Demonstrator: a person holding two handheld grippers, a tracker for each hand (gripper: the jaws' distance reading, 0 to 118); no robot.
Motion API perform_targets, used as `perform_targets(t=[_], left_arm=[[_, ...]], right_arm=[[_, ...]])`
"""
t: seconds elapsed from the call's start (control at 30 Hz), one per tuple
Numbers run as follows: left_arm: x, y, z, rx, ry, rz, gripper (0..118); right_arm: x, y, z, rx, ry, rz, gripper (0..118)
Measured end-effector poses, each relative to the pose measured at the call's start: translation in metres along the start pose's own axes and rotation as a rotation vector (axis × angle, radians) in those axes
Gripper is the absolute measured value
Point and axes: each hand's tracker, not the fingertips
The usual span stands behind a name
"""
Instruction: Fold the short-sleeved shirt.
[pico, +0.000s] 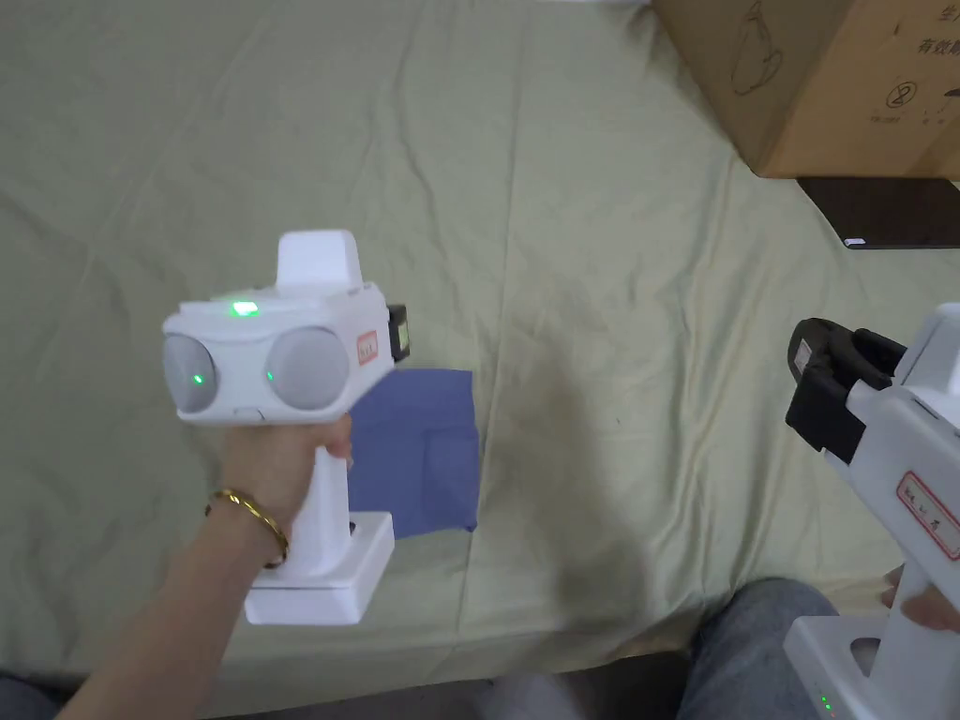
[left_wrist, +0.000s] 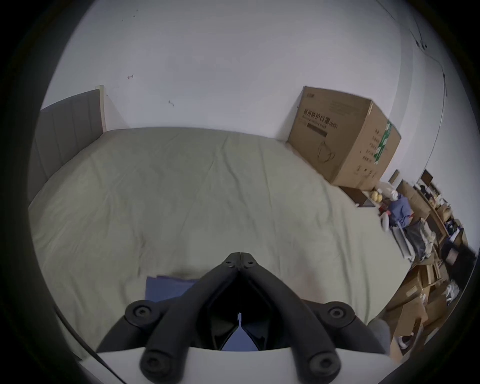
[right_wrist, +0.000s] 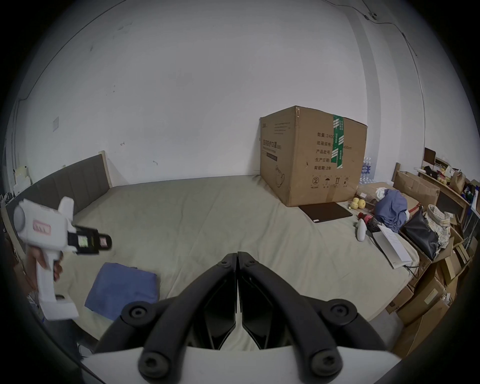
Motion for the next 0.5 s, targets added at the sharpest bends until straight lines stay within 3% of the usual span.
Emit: perform_targets(t=[0.17,0.27,0.5], left_arm=[[0.031,-0.057,-0.049,-0.1,0.019,-0.113,0],[0.048,-0.074,-0.071,-0.116,0.107,-0.169,0],[0.05,-0.064,-0.106,-0.196,0.146,-0.133,0]], right_arm=[[0.0,-0.003,-0.002,-0.022,0.0,0.006,0],[0.001,-0.004,0.0,-0.033,-0.012,0.016,0],[0.007,-0.007,0.0,-0.066,-0.04,0.028,0]])
